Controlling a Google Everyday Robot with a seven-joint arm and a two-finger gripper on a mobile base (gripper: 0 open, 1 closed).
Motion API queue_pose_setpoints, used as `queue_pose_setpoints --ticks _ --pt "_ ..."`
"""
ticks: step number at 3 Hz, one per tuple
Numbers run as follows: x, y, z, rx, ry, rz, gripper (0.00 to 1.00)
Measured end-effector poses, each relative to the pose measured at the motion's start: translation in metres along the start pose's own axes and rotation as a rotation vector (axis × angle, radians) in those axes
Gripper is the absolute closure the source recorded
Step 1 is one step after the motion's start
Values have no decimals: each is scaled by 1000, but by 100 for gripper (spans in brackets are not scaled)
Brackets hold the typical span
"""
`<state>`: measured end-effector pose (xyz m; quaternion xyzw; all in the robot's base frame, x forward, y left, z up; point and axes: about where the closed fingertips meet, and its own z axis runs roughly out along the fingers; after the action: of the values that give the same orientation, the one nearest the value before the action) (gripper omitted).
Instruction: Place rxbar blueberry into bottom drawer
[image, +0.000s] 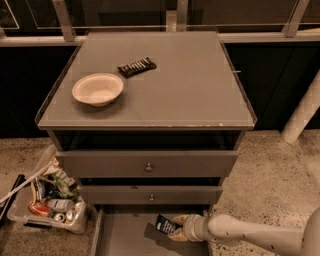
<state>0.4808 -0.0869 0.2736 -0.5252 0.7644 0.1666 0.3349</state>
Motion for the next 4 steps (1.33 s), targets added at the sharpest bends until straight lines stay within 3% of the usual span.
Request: queue_pose_setpoints --ticks 2,4 --pt "10 3 13 -16 12 26 100" --pt "45 11 55 -34 25 54 100"
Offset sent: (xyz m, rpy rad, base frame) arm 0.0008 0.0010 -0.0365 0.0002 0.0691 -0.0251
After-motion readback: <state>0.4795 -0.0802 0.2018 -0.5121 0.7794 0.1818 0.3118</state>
